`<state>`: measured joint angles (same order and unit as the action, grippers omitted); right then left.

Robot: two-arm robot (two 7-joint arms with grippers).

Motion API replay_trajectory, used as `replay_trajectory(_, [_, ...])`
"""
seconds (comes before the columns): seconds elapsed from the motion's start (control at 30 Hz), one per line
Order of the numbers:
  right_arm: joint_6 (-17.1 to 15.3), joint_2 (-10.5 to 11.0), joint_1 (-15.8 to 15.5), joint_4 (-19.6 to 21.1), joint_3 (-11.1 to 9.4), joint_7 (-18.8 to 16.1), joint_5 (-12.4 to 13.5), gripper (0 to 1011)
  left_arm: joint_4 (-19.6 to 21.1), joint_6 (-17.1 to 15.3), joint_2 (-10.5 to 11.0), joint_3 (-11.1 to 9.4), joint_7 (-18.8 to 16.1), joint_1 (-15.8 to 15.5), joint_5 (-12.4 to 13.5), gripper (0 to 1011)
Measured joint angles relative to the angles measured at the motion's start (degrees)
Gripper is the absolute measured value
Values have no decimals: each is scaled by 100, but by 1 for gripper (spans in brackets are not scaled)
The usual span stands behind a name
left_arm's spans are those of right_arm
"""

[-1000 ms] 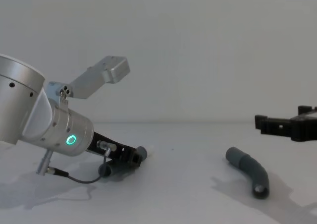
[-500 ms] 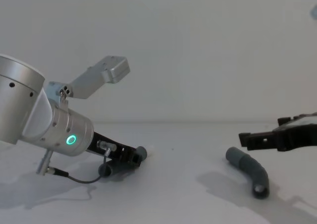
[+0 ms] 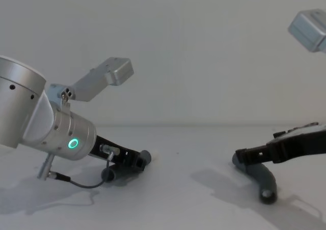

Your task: Use both hands to pick up one end of the pipe from the table, align the ends, and insert them.

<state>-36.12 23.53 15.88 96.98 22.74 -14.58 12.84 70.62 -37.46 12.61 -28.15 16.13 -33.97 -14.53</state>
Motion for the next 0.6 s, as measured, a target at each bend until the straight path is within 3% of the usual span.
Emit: replay_trajectory(0.6, [-239, -351, 484, -705, 117, -1, -136, 1001, 0, 0, 0, 0, 0, 0, 0, 356])
